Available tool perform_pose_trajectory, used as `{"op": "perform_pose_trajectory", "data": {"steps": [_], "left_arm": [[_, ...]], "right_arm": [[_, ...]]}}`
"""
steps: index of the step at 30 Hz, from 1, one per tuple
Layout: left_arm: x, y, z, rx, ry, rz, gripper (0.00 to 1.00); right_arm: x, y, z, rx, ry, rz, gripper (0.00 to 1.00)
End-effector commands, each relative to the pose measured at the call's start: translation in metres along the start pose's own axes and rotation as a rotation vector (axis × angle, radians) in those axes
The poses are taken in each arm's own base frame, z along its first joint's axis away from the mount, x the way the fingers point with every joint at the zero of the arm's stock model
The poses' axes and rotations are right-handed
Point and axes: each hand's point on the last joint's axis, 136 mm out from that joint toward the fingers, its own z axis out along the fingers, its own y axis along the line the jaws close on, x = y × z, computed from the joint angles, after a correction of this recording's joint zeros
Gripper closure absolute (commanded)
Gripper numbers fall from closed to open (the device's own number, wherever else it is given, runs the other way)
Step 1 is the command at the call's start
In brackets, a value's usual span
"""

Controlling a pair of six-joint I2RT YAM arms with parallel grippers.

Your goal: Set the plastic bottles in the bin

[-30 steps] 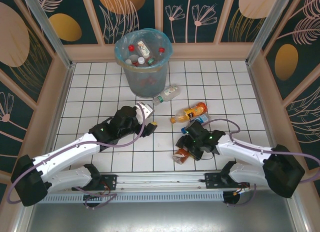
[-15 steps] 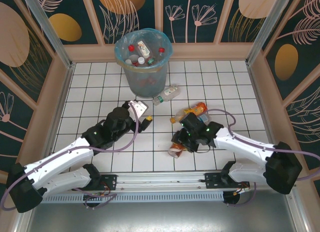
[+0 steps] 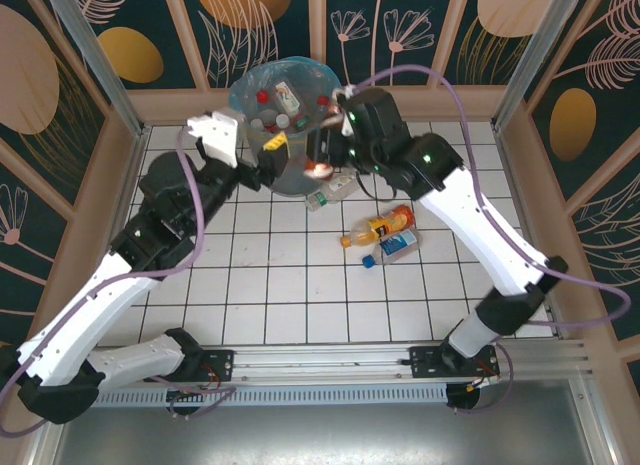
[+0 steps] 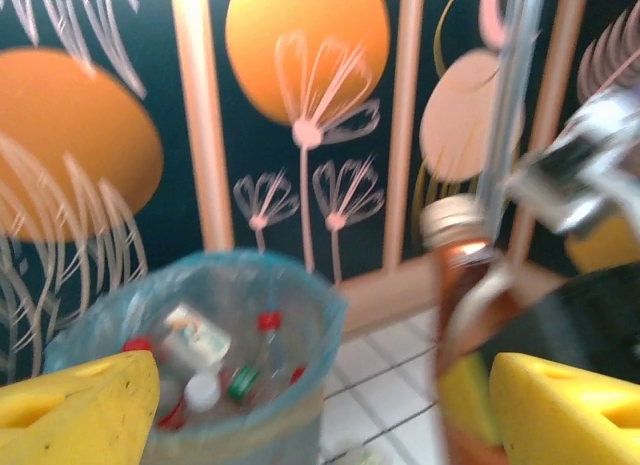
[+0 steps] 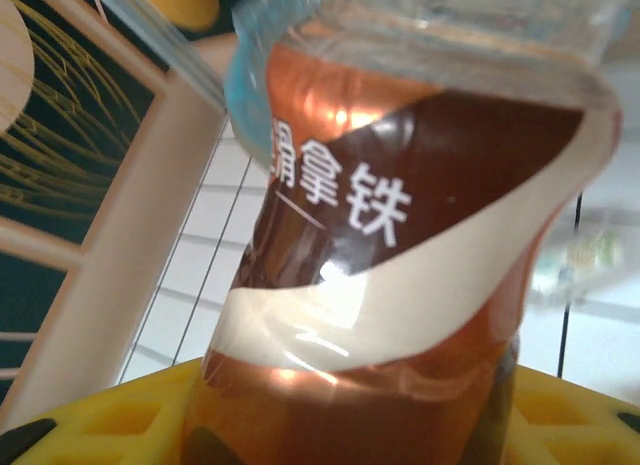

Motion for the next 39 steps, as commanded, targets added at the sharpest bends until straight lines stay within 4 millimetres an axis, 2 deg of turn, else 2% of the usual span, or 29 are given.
{"op": "perform_pose_trajectory", "data": {"steps": [1, 4, 6, 8, 11, 15, 20, 25, 29, 33, 39], "left_arm": [[-0.002, -0.001, 0.017, 0.037, 0.044, -0.052, 0.15], [-0.030, 0.003, 0.021, 0.059, -0.013, -0.063, 0.14], [-0.046, 0.007, 0.023, 0.045, -0.034, -0.064, 0.14], [-0.057, 0.013, 0.026, 0.033, -0.053, -0.083, 0.13], [-0.063, 0.015, 0.031, 0.090, -0.064, -0.158, 0.13], [-0.051, 0.033, 0.042, 0.061, -0.036, -0.213, 0.14], [-0.027, 0.075, 0.056, 0.018, 0.007, -0.303, 0.16], [-0.001, 0.095, 0.047, -0.062, 0.018, -0.262, 0.16], [0.011, 0.101, 0.045, -0.093, 0.027, -0.252, 0.16], [0.020, 0.107, 0.047, -0.107, 0.037, -0.260, 0.16], [0.016, 0.115, 0.039, -0.149, 0.012, -0.243, 0.16]], "right_arm": [[-0.051, 0.000, 0.011, 0.023, -0.127, -0.212, 0.52], [-0.086, -0.011, 0.039, 0.053, -0.203, -0.262, 0.52], [-0.102, -0.015, 0.058, 0.057, -0.245, -0.285, 0.52], [-0.108, -0.015, 0.082, 0.062, -0.275, -0.349, 0.52], [-0.112, -0.011, 0.112, 0.049, -0.317, -0.418, 0.52], [-0.105, -0.009, 0.148, 0.015, -0.307, -0.481, 0.49], [-0.087, -0.007, 0.185, -0.061, -0.241, -0.437, 0.46], [-0.067, -0.005, 0.204, -0.116, -0.188, -0.391, 0.33], [-0.063, 0.003, 0.209, -0.173, -0.183, -0.361, 0.25], [-0.060, 0.011, 0.214, -0.239, -0.180, -0.331, 0.25], [-0.042, 0.010, 0.232, -0.271, -0.141, -0.291, 0.31]]}}
